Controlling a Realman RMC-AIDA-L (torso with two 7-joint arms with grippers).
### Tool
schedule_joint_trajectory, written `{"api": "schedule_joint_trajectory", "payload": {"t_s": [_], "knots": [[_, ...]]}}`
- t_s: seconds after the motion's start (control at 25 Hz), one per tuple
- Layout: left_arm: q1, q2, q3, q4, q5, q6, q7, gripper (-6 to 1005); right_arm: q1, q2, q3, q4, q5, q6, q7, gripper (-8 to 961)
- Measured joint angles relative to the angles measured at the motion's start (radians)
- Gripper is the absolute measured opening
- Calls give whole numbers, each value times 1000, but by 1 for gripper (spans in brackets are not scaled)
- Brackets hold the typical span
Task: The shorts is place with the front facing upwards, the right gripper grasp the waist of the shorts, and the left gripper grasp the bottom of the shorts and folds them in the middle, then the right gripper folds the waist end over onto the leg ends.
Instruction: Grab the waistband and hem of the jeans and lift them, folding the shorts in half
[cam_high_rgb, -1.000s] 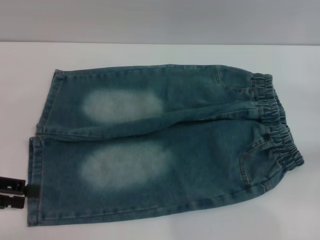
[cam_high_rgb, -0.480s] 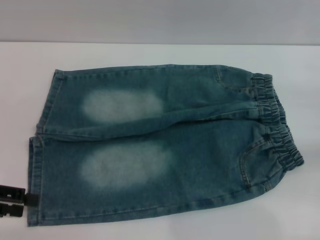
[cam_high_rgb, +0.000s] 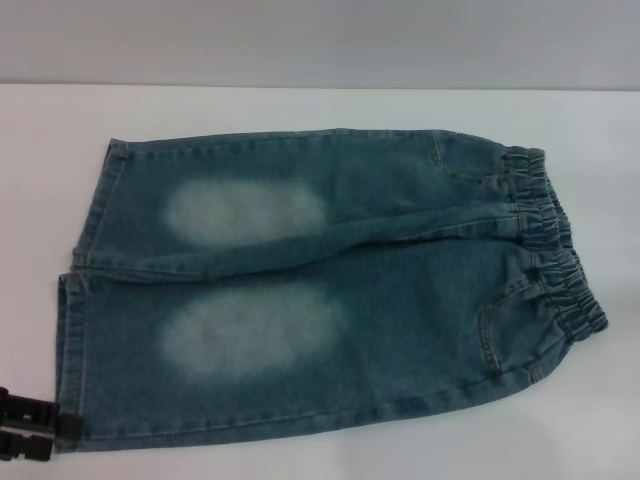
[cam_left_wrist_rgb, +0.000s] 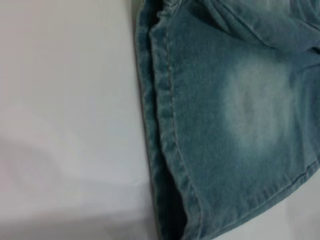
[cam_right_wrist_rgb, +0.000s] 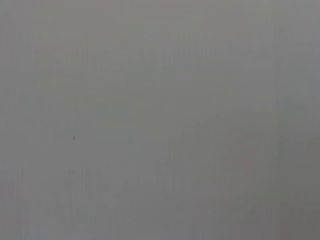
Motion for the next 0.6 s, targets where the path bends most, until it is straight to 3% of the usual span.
{"api": "schedule_joint_trajectory", "payload": {"t_s": [0.6], "knots": [[-20,-7,2,-1,52,-5,-31,738,-10,0,9,2,-1,-4,8,551]]}}
